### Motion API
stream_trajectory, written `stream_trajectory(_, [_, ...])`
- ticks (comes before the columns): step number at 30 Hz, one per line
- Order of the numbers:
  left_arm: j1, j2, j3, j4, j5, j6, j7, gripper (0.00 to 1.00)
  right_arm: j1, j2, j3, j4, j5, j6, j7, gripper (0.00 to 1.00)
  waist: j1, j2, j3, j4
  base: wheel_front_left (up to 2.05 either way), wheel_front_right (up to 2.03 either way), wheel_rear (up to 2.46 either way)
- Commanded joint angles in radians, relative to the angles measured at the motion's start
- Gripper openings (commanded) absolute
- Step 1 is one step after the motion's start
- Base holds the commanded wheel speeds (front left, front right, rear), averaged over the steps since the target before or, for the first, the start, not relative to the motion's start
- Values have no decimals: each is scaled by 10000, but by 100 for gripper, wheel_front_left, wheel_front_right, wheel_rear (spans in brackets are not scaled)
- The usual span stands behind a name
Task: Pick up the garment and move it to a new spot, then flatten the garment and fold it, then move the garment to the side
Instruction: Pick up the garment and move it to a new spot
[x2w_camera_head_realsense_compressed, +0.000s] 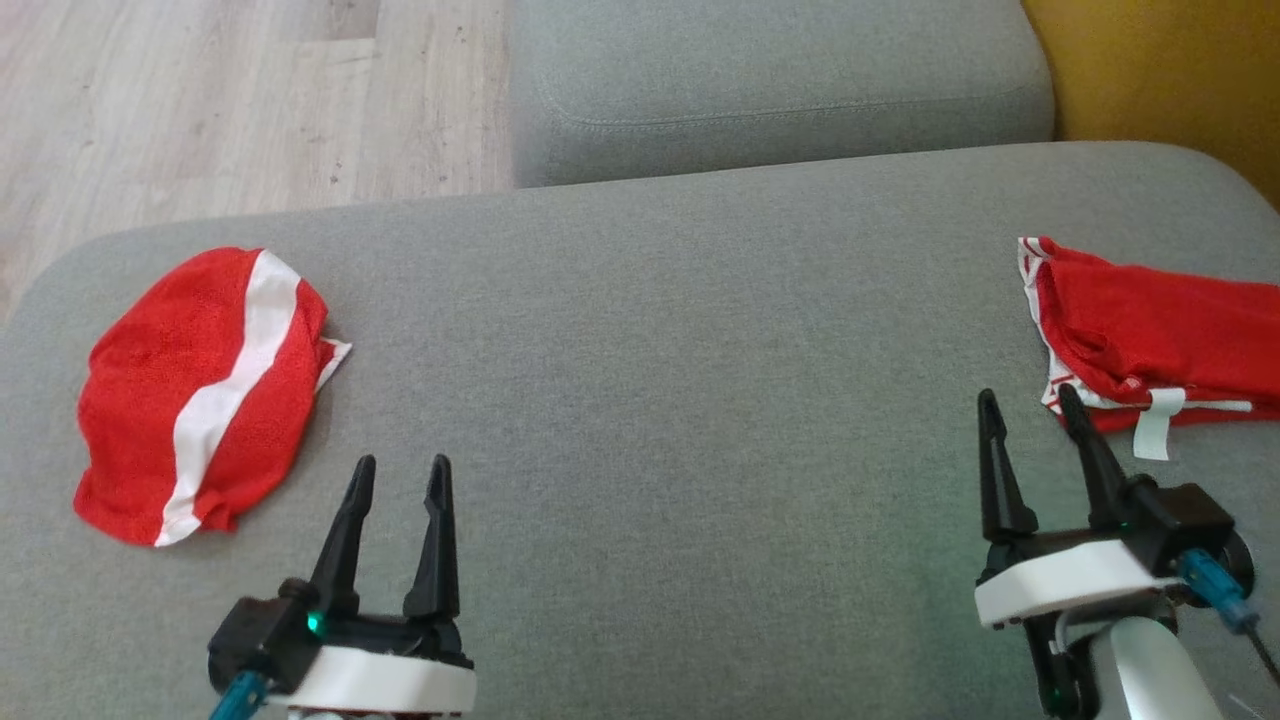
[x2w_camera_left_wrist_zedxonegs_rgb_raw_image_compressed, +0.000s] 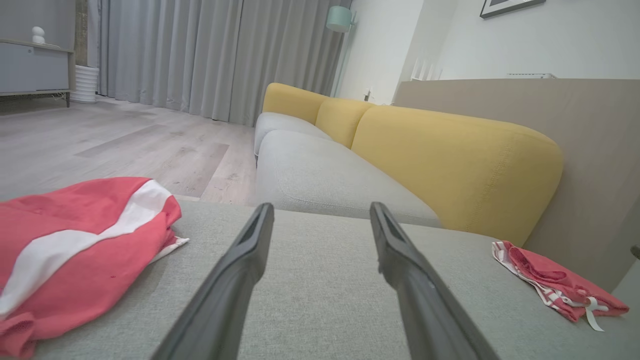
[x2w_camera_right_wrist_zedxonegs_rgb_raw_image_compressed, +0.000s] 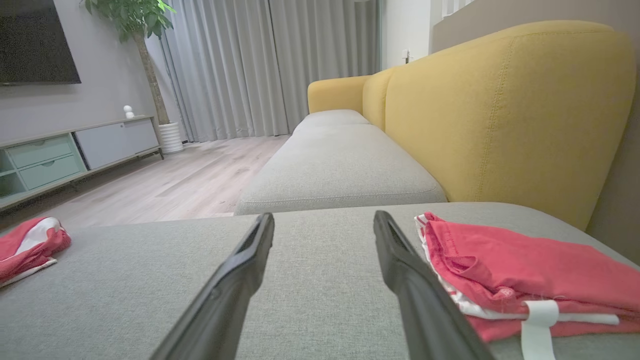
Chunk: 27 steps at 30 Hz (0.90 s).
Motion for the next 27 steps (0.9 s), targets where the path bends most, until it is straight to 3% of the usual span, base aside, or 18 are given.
stream_trajectory(1, [-395,10,443,-234,26,15,-51,100,-204,-15,322,-284,27,-9,-108,100,0,0,-21,72,0,0,0])
stream_trajectory(7, [-401,10,785,-201,122,15,-51,100,-199,-15,589,-275,231,-9,-108,100,0,0,-68,537,0,0,0])
stream_trajectory(27, [-85,10,1841,-59,372,16,-51,100,-223,-15,2829,203,1156,-9,-109,100,0,0,-204,2646,0,0,0])
